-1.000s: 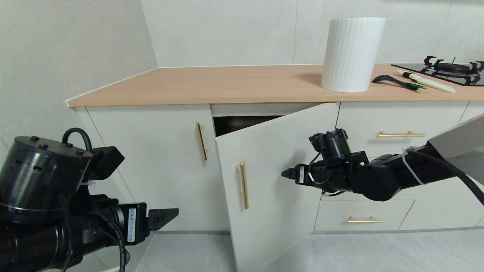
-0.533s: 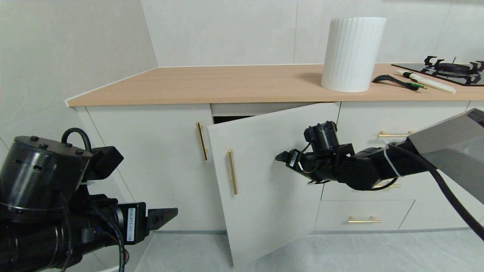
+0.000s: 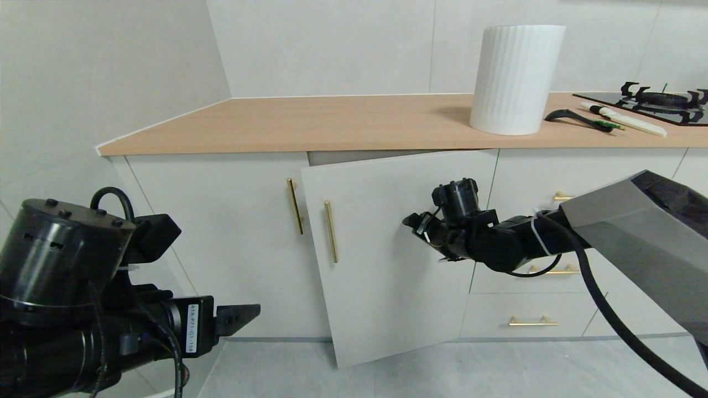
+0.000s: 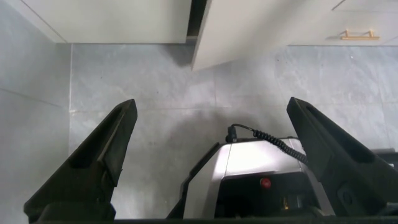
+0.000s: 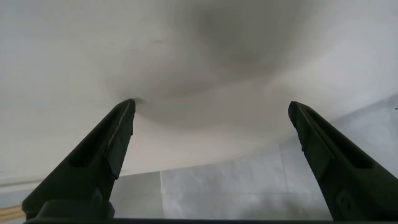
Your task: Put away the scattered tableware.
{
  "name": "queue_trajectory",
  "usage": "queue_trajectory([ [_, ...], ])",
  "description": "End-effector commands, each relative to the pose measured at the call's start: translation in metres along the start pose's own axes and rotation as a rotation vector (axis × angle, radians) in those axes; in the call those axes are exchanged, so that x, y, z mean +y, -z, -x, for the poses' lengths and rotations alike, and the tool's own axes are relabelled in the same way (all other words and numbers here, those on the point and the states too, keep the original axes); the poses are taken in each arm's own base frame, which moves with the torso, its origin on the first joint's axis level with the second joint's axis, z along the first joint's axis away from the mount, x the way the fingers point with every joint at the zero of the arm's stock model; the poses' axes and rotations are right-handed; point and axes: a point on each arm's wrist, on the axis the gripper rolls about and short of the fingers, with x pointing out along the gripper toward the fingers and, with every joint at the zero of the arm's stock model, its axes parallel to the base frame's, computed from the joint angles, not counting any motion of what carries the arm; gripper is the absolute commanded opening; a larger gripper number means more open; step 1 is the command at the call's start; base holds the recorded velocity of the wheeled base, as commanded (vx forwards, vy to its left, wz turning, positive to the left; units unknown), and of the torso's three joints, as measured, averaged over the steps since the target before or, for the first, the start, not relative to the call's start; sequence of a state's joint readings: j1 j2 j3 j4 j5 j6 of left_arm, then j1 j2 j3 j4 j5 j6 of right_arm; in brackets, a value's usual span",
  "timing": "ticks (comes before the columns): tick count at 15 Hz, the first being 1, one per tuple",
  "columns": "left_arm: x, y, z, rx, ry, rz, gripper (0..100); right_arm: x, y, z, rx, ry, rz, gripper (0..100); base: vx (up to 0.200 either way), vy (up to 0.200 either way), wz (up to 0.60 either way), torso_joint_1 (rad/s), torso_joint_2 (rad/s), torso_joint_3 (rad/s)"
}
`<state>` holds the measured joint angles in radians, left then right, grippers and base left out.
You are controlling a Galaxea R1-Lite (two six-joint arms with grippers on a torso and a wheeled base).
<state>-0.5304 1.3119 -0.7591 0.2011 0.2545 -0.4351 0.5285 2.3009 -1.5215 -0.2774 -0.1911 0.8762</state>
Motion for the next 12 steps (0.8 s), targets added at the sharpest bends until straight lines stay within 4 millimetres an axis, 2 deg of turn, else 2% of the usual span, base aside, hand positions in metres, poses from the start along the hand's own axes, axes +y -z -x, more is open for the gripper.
queue_trajectory([
  [1, 0.000, 0.000, -0.001, 0.002, -0.001, 0.000, 100, -0.003, 0.003, -0.008, 0.003, 0.007, -0.007, 100, 0.000, 0.000, 0.00, 0.000, 0.00, 0.000],
  [12, 0.000, 0.001, -0.002, 0.007, -0.003, -0.002, 100, -0.021, -0.005, -0.048, -0.143, 0.124, -0.027, 100, 0.000, 0.000, 0.00, 0.000, 0.00, 0.000],
])
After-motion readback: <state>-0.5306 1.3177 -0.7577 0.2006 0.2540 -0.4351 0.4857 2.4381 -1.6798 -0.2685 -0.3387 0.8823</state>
